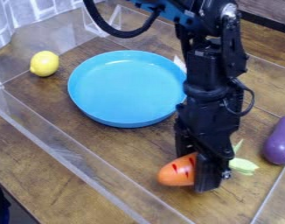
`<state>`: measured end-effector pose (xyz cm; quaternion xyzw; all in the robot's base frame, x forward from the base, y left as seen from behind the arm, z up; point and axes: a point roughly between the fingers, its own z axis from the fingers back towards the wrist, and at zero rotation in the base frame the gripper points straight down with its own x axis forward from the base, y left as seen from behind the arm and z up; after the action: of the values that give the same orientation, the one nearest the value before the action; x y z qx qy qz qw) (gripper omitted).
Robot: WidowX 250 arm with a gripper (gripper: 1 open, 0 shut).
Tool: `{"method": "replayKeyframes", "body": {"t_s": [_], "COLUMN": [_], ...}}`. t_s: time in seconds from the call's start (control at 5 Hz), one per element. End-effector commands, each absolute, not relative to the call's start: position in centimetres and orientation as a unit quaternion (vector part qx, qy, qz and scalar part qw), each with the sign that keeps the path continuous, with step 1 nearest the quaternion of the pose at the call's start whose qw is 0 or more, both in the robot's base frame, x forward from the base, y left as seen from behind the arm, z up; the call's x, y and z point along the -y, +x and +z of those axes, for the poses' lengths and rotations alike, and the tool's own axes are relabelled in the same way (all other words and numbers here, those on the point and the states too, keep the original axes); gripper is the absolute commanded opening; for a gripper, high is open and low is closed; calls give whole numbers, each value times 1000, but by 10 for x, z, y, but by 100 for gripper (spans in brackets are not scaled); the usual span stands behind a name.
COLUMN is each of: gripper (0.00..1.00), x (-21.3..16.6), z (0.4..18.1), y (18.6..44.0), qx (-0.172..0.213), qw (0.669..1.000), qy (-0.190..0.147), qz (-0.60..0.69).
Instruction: Move the carrot to the right side
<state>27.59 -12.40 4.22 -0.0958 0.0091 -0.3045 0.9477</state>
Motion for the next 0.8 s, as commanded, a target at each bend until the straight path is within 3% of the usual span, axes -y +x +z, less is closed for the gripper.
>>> {"method": "replayKeyframes", "body": {"t_s": [0.0, 0.6], "gripper": [0, 0], "x": [131, 136], "z": [65, 66], "y": [278, 275], "qx": [31, 35], "qw": [946, 952], "qy": [-101, -109], "qz": [-306, -283]}}
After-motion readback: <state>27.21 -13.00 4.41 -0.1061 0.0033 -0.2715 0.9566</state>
